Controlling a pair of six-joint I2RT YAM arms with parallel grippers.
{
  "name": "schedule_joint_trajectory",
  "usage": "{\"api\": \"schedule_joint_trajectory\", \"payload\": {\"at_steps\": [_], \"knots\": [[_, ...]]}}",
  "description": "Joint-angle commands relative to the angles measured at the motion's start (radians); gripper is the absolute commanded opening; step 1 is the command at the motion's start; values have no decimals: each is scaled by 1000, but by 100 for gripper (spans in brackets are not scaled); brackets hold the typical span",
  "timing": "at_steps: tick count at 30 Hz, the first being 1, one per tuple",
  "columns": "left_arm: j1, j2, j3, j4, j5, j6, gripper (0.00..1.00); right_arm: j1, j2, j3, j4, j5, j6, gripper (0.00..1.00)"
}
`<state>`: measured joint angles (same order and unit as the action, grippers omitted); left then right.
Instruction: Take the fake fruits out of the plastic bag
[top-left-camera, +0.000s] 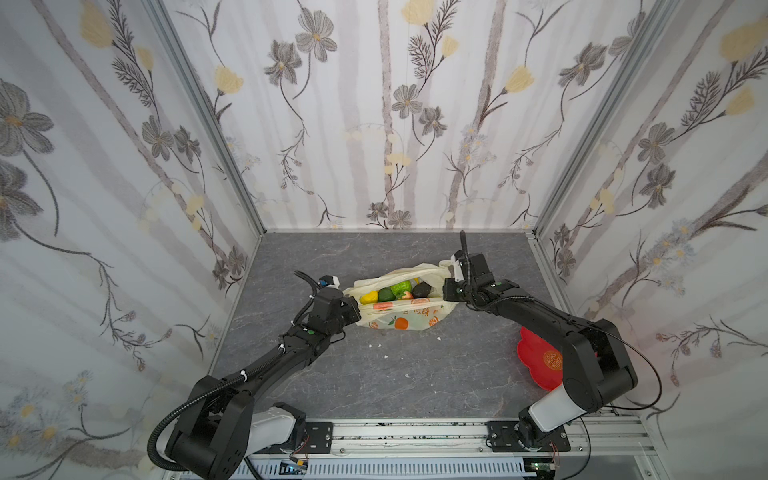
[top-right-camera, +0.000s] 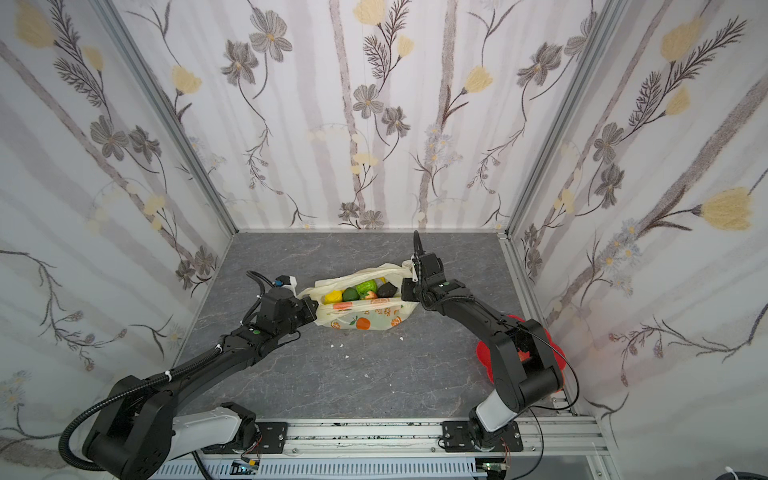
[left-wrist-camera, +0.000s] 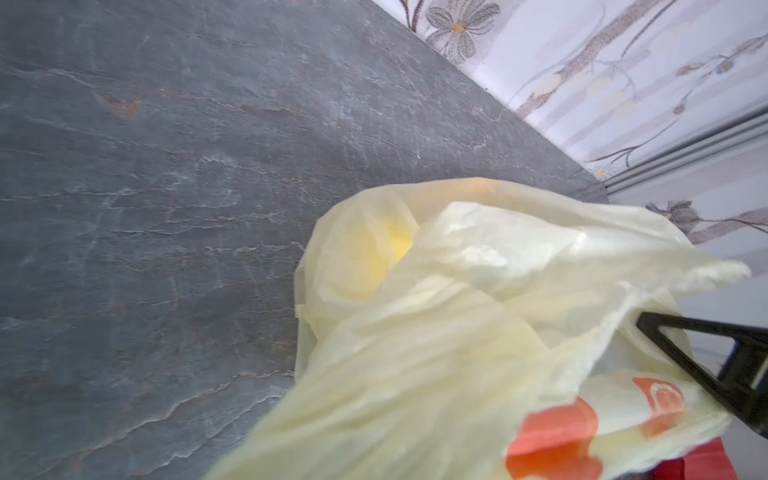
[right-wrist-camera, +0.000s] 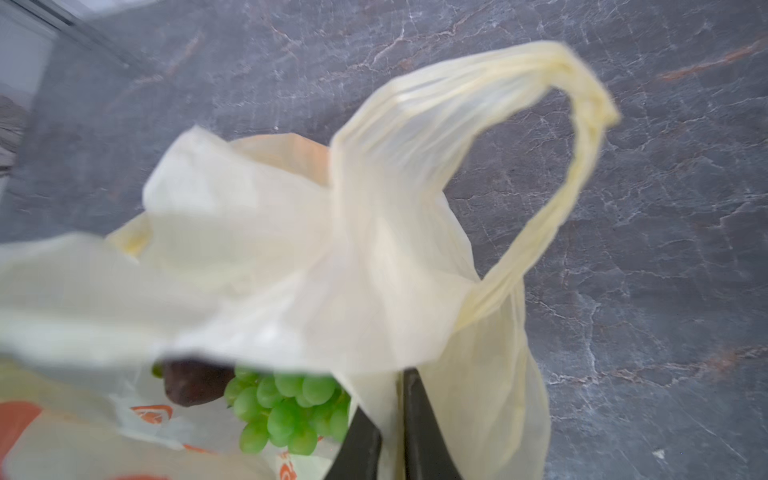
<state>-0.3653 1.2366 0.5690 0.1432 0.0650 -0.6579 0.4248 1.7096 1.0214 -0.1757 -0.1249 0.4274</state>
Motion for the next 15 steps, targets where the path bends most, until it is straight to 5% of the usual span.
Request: {"api": "schedule_joint_trajectory", "payload": {"at_steps": [1, 7, 15], "knots": [[73, 18, -2, -36, 47, -12, 0, -16, -38, -29, 119, -114, 35, 5], [83, 158, 85, -72, 160, 38, 4, -50, -70, -132, 249, -248, 102, 4], [-53, 42, 129, -271, -3, 165, 56, -48, -107, -141, 183, -175, 61, 4]]}}
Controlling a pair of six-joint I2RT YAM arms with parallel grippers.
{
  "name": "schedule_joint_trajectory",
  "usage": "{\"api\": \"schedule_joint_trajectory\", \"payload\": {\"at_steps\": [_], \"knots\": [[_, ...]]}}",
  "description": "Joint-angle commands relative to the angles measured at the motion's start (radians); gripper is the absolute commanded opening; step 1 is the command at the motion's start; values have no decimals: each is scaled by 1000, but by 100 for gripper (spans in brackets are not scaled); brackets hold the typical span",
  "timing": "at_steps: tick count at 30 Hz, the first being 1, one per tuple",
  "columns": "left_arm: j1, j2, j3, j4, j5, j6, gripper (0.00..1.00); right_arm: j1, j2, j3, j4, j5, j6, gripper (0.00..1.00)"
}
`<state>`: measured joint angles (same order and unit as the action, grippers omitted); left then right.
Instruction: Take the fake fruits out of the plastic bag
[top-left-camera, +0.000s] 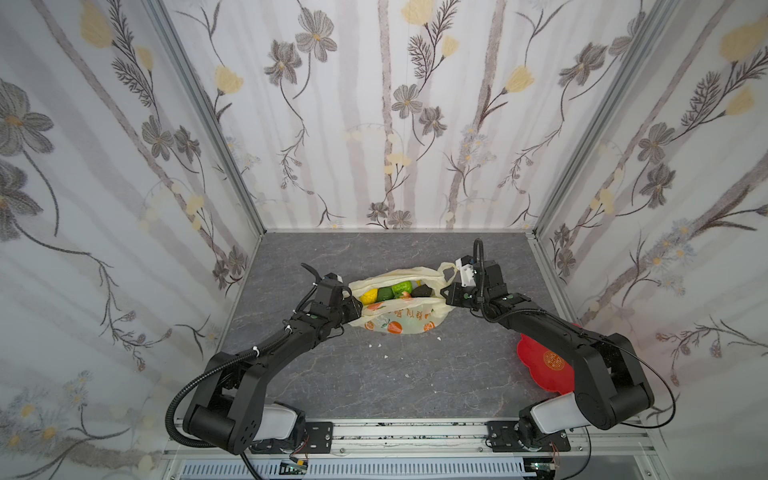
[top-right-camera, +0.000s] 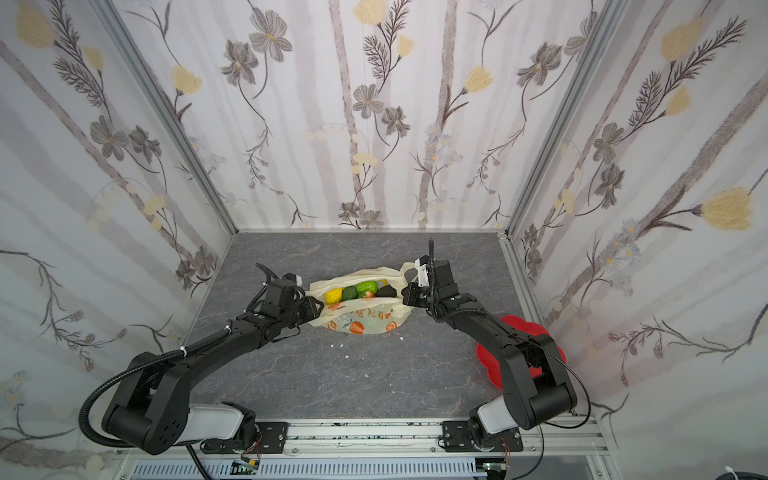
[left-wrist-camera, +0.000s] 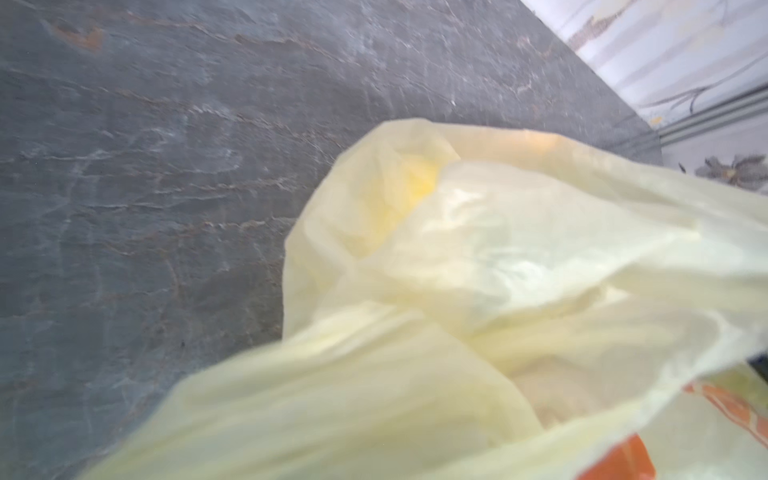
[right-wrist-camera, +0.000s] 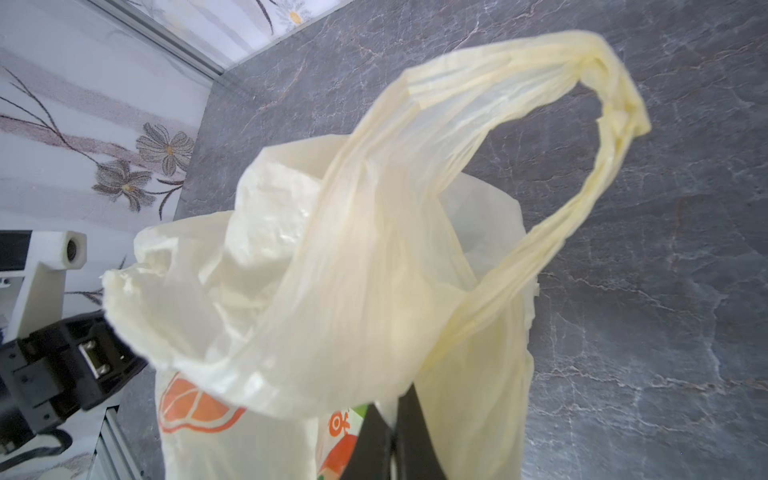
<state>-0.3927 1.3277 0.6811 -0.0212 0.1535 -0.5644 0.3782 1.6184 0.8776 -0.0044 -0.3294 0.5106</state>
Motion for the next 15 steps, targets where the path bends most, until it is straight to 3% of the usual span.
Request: {"api": "schedule_joint_trajectory", "payload": {"at_steps": [1, 7, 10, 15], "knots": [[-37, -64, 27, -148, -120, 89, 61, -2, -17, 3, 8, 34, -26, 4], [-127, -141, 140, -397, -374, 151, 80, -7, -58, 5, 4, 10, -64, 5], [-136, -109, 215, -464, -362, 239, 88, -7, -62, 6, -4, 15, -82, 6], [-177, -10, 343, -560, -379, 356, 90, 1, -58, 16, -4, -5, -93, 8]]}}
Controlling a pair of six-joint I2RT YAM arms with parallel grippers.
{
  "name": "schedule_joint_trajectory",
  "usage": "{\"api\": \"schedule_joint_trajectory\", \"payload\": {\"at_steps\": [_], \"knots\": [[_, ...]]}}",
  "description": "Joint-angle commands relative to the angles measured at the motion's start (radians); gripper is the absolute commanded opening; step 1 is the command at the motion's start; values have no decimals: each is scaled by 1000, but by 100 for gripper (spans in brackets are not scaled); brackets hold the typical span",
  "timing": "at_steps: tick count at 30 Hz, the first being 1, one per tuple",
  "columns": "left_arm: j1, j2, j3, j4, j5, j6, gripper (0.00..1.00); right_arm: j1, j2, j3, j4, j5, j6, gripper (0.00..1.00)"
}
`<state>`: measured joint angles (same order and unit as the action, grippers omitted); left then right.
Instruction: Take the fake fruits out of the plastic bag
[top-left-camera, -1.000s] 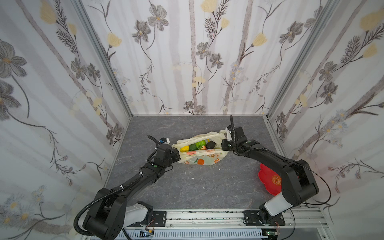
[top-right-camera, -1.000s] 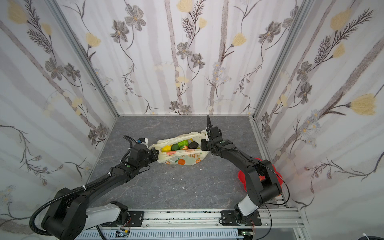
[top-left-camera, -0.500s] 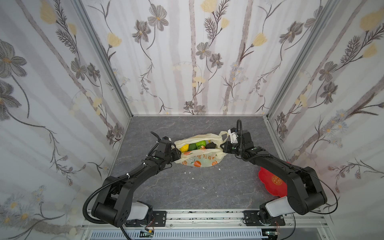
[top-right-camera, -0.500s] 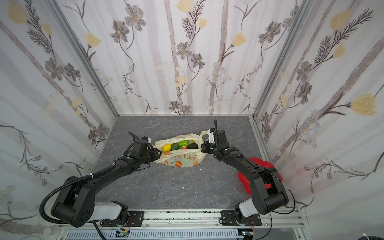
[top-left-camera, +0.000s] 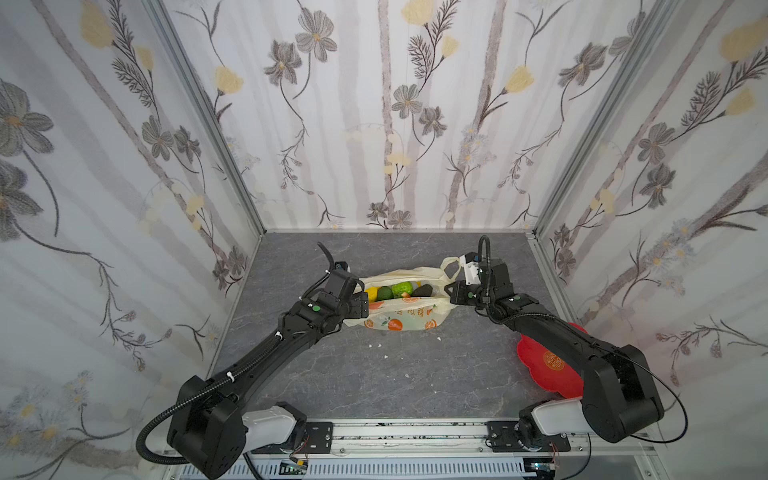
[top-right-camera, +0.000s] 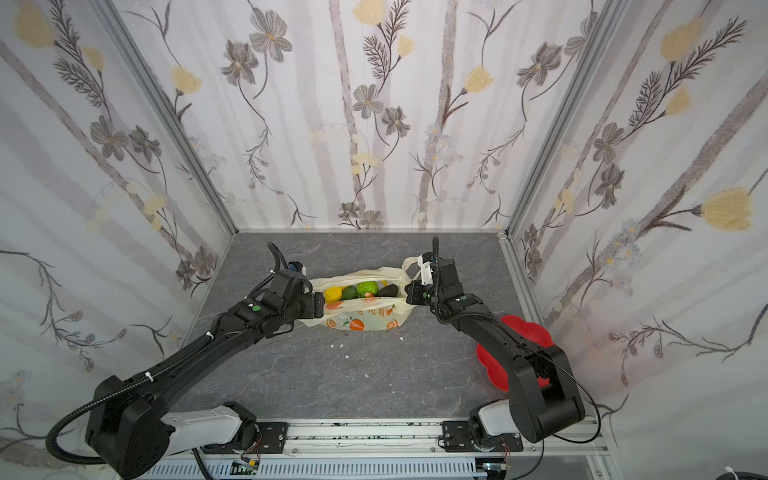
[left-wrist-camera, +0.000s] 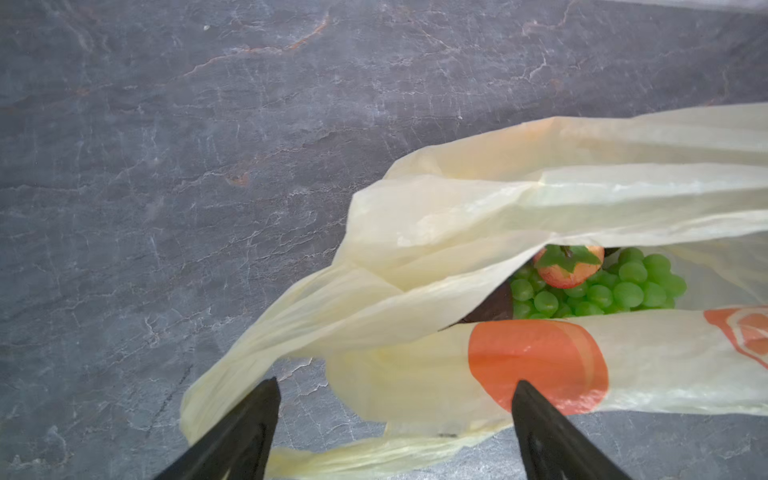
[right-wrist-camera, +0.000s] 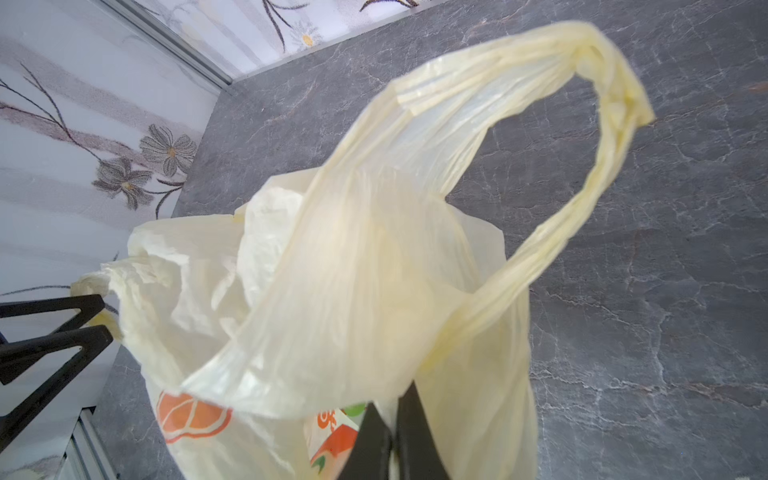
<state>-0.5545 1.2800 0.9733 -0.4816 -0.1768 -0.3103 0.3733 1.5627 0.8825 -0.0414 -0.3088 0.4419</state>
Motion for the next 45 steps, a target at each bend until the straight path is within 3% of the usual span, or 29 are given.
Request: {"api": "schedule_joint_trajectory", "payload": {"at_steps": [1, 8, 11, 12, 14, 19, 20, 25, 28, 35, 36, 39, 42, 45], "knots": [[-22, 58, 70, -104, -54, 112, 90, 9, -3, 10, 39, -30, -25, 9], [-23, 287, 242, -124, -143, 105, 92, 20, -4, -10, 67, -47, -28, 10], [2, 404, 337, -104, -110, 80, 84, 21, -10, -25, 65, -30, -31, 10], [13, 448, 375, -93, -98, 76, 79, 20, -16, -33, 66, -29, -34, 10], [51, 524, 431, -80, -47, 53, 58, 18, -29, -58, 72, -21, -42, 10], [198, 605, 450, 31, 253, -13, 1, -24, -6, -121, 130, 23, -56, 12], [221, 609, 447, 50, 280, -27, 0, -43, 9, -121, 130, 14, -43, 11], [344, 597, 402, 151, 404, -94, 0, -100, 25, -183, 203, -95, 2, 11], [353, 590, 401, 167, 414, -104, 0, -86, 26, -163, 186, -95, -3, 13], [303, 588, 396, 166, 420, -94, 0, -1, 25, -97, 87, 52, -46, 24], [295, 581, 389, 162, 406, -90, 5, 11, 21, -92, 65, 86, -56, 30], [266, 527, 373, 122, 311, -55, 43, 46, -11, -81, 2, 181, -96, 45], [240, 411, 328, 108, 168, -47, 73, 59, -47, -78, -45, 234, -113, 48], [218, 302, 261, 94, 22, -68, 88, 65, -61, -85, -43, 216, -116, 45]]}}
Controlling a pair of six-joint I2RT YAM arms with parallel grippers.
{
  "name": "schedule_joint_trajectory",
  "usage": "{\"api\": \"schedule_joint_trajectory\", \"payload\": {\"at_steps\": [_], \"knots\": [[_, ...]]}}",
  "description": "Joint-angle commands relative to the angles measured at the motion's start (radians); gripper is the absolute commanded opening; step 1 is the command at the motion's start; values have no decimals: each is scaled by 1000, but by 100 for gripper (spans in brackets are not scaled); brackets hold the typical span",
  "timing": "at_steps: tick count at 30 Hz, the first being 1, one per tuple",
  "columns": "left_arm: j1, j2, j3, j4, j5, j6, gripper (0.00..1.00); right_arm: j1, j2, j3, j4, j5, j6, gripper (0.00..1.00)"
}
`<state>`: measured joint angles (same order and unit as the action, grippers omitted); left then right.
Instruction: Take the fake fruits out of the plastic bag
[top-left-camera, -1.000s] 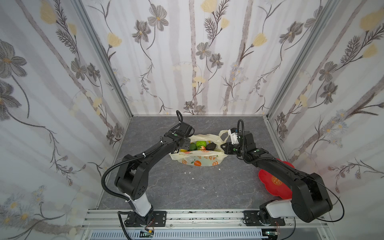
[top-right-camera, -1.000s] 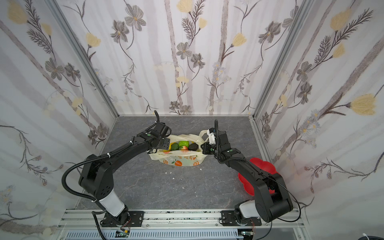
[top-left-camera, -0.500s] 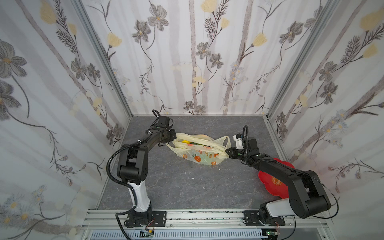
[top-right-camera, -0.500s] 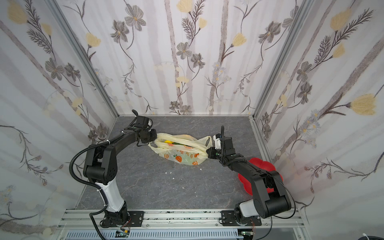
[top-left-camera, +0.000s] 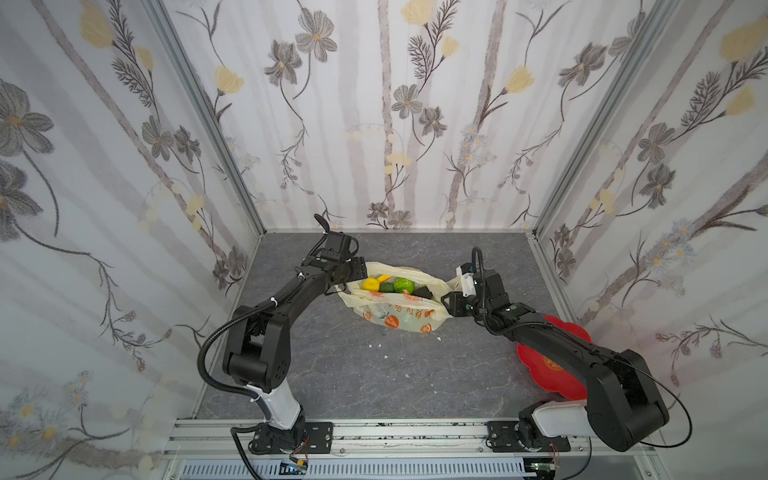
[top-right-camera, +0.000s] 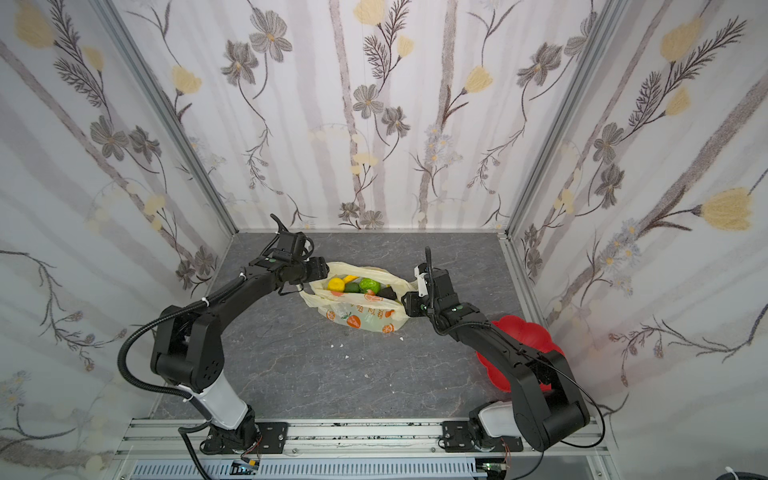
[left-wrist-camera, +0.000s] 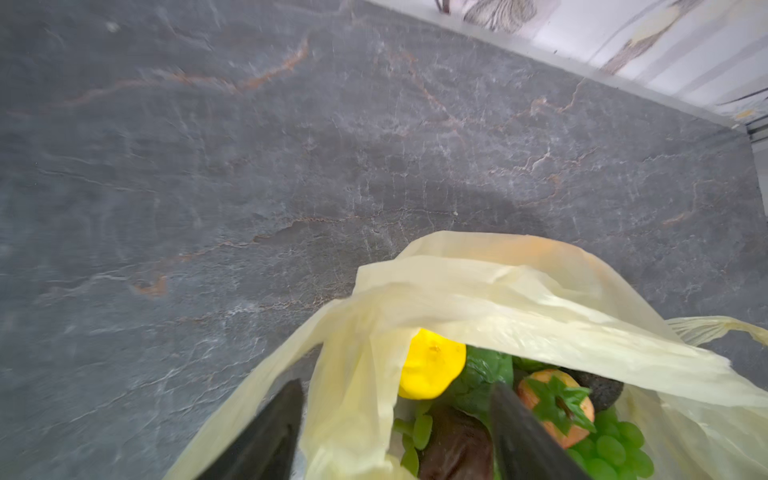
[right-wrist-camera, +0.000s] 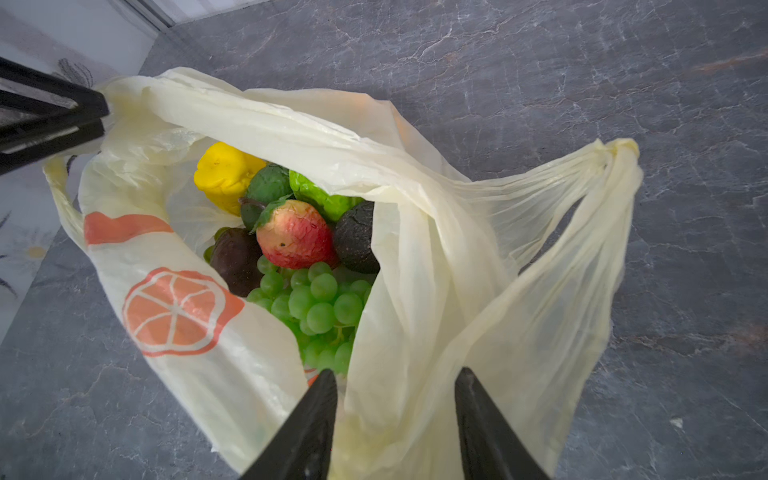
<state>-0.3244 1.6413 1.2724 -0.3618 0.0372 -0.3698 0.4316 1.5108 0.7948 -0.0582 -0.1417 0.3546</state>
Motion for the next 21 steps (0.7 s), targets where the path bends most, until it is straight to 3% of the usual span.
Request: {"api": "schedule_joint_trajectory", "payload": {"at_steps": [1, 5, 11, 15, 21], "knots": [[-30, -90, -56, -26, -233, -17, 93, 10, -8, 2, -21, 44, -27, 43], [-98, -160, -115, -20, -278, -70, 98, 32, 8, -5, 3, 32, -9, 40], [-218, -85, -137, -12, -360, -127, 99, 77, 27, 6, 2, 57, -1, 41], [-228, -66, -200, 47, -382, -159, 100, 95, 13, -16, 1, 68, 4, 43], [-234, -26, -236, 92, -335, -178, 82, 101, 9, -34, 0, 77, 3, 44]]}}
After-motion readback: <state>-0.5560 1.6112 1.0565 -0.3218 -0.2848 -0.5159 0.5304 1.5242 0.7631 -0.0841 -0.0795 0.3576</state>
